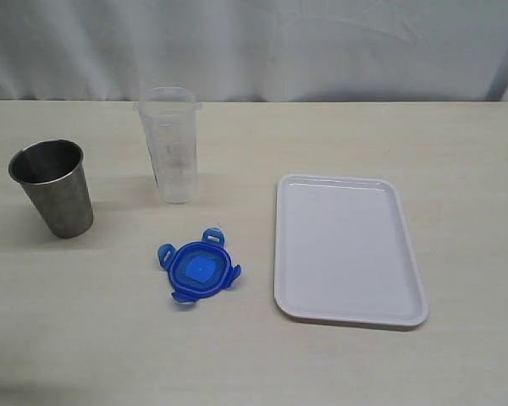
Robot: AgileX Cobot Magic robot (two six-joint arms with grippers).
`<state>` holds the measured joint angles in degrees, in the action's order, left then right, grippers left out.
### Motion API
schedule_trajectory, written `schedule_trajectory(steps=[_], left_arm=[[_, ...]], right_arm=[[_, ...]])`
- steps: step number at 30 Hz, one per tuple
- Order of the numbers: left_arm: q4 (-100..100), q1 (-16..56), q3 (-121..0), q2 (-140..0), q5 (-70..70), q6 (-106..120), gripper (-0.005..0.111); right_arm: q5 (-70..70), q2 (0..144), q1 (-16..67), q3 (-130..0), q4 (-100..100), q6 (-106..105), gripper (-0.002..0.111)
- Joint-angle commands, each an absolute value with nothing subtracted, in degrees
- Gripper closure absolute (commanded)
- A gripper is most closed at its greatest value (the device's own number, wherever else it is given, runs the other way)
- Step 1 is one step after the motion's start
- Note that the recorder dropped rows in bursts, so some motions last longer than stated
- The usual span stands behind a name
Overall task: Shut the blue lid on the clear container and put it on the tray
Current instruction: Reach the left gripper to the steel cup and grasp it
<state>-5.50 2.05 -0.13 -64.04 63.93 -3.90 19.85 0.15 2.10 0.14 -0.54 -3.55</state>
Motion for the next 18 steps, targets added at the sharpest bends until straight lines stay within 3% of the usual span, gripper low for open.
schedule_trajectory(steps=[1,6,18], left_arm=[[-5.39,2.08,-3.19,-78.71,69.96,-1.35,0.002],[-7.1,2.08,-9.31,-92.5,69.96,-1.28,0.002],[-9.94,2.08,-14.78,-106.46,69.96,-1.29,0.002]], right_arm=[[19.59,0.0,2.2,0.0,-0.71,-3.7,0.104],[19.59,0.0,2.2,0.0,-0.71,-3.7,0.104],[19.59,0.0,2.2,0.0,-0.71,-3.7,0.104]])
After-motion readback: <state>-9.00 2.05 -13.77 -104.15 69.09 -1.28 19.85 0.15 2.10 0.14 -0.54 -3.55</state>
